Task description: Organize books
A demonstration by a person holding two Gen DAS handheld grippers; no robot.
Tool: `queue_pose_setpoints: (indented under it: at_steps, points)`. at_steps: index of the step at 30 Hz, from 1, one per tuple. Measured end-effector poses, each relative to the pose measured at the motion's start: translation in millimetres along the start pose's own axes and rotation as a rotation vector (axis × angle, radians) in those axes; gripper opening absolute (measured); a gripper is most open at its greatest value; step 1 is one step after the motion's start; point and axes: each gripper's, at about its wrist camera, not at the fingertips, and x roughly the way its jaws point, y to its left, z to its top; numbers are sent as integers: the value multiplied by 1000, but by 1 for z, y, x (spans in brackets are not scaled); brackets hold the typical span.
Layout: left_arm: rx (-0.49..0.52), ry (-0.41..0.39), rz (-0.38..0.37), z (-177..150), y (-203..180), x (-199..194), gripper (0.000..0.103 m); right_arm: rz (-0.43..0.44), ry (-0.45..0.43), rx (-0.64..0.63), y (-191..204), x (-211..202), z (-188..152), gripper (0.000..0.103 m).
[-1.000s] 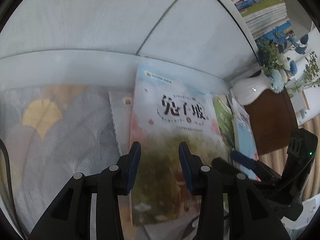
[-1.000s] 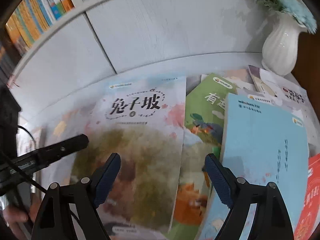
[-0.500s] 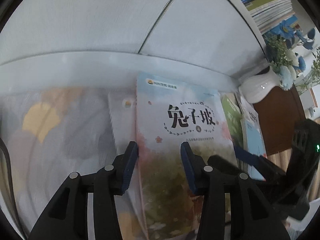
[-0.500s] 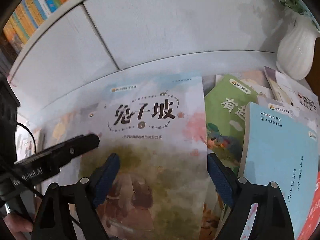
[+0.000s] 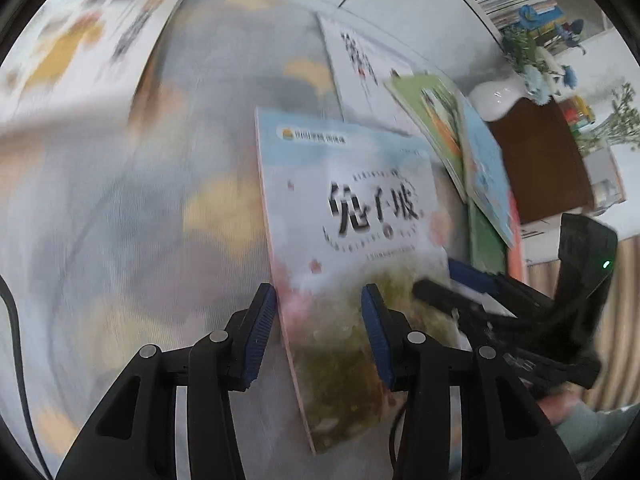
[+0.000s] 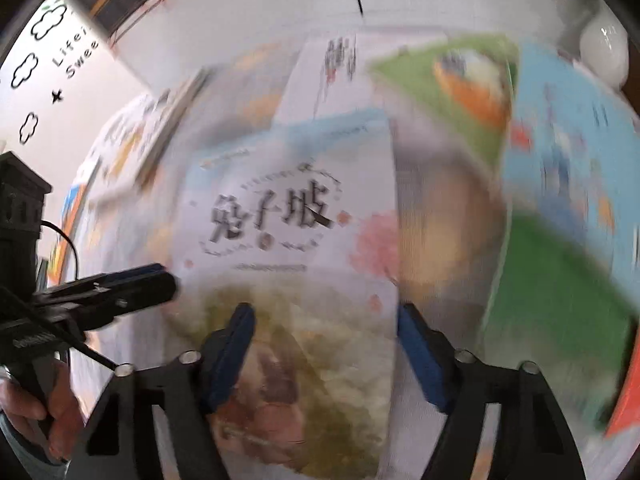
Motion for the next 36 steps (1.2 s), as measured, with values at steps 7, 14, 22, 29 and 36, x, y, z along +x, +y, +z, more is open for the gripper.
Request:
queue_pose_setpoints:
  at_steps: [7, 14, 22, 29, 36]
  points:
    - [-5, 45, -32, -67, -17, -1, 41, 0, 12, 17, -17, -26, -67, 56]
    - [-162, -60, -292, -74, 0, -19, 41, 65, -18, 110, -25, -38, -94, 56]
    - [-122, -100, -279, -67, -21, -18, 31, 226, -3, 242, -45, -34, -91, 56]
    - [-132, -58, -241, -57, -31, 7, 18, 260, 3, 292, -48, -32, -88, 56]
    - [-285, -59, -522, -47, -15, -1, 18, 515, 73, 496, -87, -26, -90, 59]
